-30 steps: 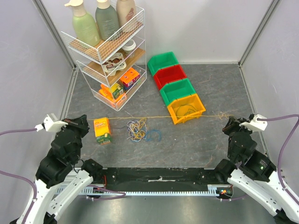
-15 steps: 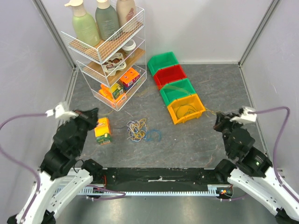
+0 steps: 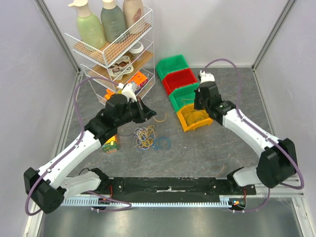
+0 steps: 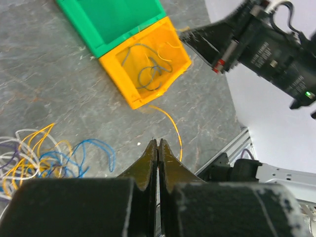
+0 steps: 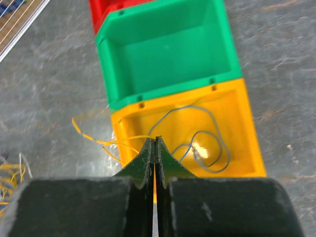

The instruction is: Untangle the cables

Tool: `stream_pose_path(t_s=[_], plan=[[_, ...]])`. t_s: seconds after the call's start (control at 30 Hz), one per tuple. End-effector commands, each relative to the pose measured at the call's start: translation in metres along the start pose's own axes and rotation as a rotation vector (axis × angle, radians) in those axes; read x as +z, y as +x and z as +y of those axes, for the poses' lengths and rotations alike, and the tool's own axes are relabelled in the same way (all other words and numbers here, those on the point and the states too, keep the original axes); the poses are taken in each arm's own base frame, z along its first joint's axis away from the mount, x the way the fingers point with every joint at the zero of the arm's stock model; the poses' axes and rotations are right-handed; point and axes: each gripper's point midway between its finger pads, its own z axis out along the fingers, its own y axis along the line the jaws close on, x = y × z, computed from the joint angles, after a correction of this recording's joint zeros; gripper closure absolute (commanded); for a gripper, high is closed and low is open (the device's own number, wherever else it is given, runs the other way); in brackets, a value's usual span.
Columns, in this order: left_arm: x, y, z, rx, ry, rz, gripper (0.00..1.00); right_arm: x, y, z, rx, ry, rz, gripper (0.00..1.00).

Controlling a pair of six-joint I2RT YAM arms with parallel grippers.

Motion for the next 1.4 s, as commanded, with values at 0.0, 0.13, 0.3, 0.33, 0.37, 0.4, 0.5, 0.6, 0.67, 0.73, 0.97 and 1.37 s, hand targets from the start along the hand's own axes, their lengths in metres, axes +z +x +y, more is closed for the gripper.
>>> stream_pose_path(t_s=[0.0, 0.13, 0.3, 0.33, 0.37, 0.4, 0.5, 0.6, 0.67, 0.73, 0.97, 1.37], plan=[[0.001, -0.025, -0.049, 0.008, 0.131, -0.039, 0.98, 0.0, -0.045, -0.008, 0.004, -0.004, -0.059, 1.0], [0.017, -0.027, -0.051, 0.029, 0.107, -0.029, 0.98, 0.005, -0.052, -0.019, -0.012, 0.033, -0.07, 1.0], [0.034, -0.046, -0.053, 0.045, 0.069, -0.085, 0.98, 0.012, -0.059, -0.027, 0.01, 0.047, -0.077, 1.0], [0.039, -0.05, -0.051, 0.051, 0.056, -0.096, 0.98, 0.015, -0.059, -0.027, 0.01, 0.045, -0.073, 1.0], [0.045, -0.052, -0.049, 0.056, 0.042, -0.099, 0.98, 0.02, -0.058, -0.029, 0.011, 0.055, -0.067, 1.0], [0.051, -0.055, -0.048, 0.063, 0.03, -0.099, 0.98, 0.023, -0.058, -0.029, 0.009, 0.061, -0.062, 1.0], [0.07, -0.056, -0.047, 0.069, 0.01, -0.079, 0.98, 0.038, -0.052, -0.032, 0.005, 0.071, -0.033, 1.0], [0.088, -0.057, -0.044, 0.065, -0.006, -0.067, 0.98, 0.054, -0.046, -0.034, 0.0, 0.077, -0.002, 1.0], [0.097, -0.061, -0.042, 0.065, -0.019, -0.08, 0.98, 0.064, -0.043, -0.033, 0.004, 0.072, 0.006, 1.0], [0.109, -0.064, -0.038, 0.075, -0.038, -0.094, 0.98, 0.072, -0.04, -0.032, 0.006, 0.072, 0.02, 1.0], [0.138, -0.079, -0.039, 0.087, -0.075, -0.106, 0.98, 0.102, -0.033, -0.037, 0.008, 0.094, 0.061, 1.0], [0.183, -0.09, -0.044, 0.115, -0.085, -0.082, 0.98, 0.139, -0.02, -0.046, -0.018, 0.133, 0.148, 0.99]])
